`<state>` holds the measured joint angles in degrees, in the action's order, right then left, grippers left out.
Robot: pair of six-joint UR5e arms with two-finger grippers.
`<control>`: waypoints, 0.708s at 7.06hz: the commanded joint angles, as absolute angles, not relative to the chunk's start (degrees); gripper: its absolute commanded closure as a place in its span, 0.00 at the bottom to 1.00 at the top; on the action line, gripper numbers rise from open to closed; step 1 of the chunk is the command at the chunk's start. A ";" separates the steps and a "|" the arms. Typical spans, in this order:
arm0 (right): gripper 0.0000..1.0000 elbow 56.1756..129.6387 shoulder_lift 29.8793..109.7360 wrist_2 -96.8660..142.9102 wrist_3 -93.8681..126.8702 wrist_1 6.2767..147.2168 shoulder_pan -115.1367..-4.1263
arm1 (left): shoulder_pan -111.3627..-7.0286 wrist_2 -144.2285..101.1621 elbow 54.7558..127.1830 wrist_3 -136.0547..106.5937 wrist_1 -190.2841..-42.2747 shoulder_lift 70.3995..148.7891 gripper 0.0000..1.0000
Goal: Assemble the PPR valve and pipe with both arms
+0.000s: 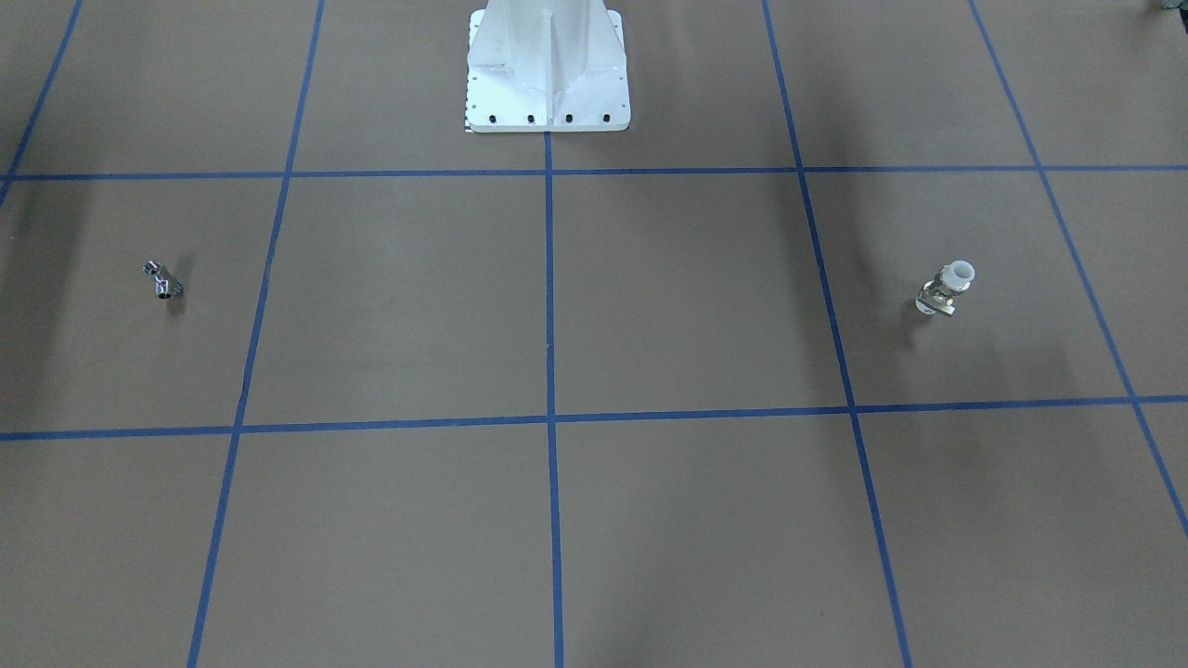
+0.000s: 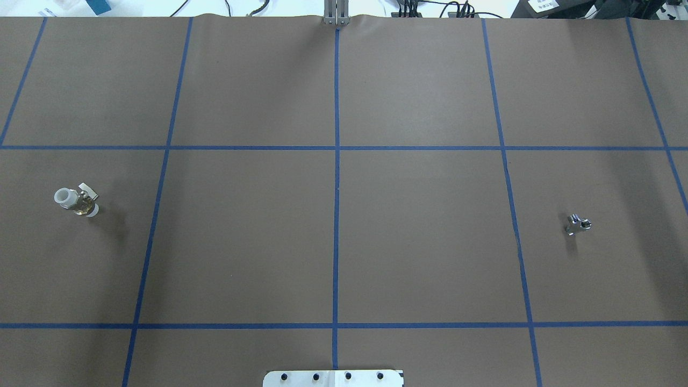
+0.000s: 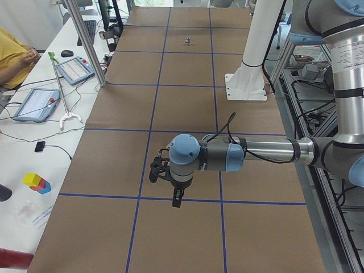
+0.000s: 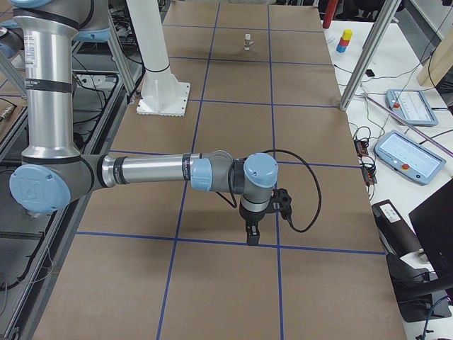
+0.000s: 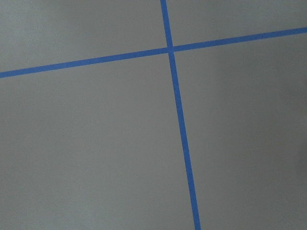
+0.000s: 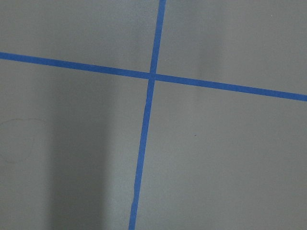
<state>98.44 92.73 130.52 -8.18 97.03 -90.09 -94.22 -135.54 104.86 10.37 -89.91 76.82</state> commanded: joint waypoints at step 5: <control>0.00 98.44 92.46 130.52 -8.17 97.03 -90.09 | -94.13 -135.79 105.21 10.46 -91.05 77.87 0.00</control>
<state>98.44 92.62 130.58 -8.17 97.03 -90.09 -94.16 -135.70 105.28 10.42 -90.56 77.48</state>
